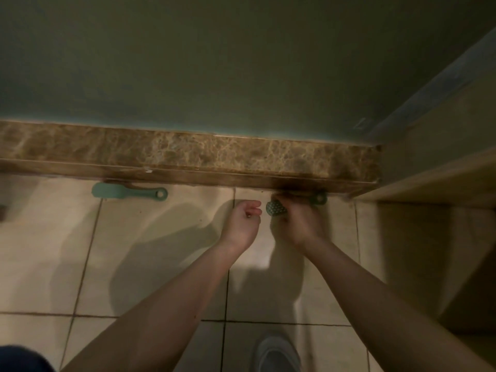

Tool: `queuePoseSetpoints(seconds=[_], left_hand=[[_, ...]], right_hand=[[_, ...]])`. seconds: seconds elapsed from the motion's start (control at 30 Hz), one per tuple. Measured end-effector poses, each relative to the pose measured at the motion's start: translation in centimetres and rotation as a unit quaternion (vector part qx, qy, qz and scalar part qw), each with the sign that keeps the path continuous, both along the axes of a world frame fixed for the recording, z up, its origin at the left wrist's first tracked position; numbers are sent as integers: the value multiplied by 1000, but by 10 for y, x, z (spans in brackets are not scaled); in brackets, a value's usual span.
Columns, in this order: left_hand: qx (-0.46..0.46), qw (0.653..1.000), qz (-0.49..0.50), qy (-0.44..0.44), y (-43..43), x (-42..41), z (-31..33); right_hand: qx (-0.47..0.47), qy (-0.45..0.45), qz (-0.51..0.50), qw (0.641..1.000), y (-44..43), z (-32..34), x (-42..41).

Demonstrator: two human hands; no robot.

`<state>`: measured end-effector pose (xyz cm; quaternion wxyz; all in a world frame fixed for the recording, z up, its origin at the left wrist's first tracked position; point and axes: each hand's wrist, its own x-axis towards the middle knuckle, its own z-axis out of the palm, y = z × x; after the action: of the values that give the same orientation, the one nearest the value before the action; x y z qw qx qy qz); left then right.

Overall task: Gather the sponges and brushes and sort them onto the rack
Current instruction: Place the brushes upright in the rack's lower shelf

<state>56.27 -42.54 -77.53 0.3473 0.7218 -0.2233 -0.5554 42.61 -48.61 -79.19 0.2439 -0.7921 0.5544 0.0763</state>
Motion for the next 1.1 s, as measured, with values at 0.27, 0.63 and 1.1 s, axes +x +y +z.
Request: queuePoseSetpoints(seconds=[0.27, 0.63, 1.1], left_hand=[[3, 999, 41, 5, 18, 0, -8], [-24, 983, 168, 75, 40, 24, 2], [-20, 956, 287, 59, 101, 126, 15]], right_hand=[[-35, 25, 45, 998, 10, -7, 0], [204, -366, -158, 894, 35, 22, 69], [287, -320, -43, 902, 67, 5, 206]])
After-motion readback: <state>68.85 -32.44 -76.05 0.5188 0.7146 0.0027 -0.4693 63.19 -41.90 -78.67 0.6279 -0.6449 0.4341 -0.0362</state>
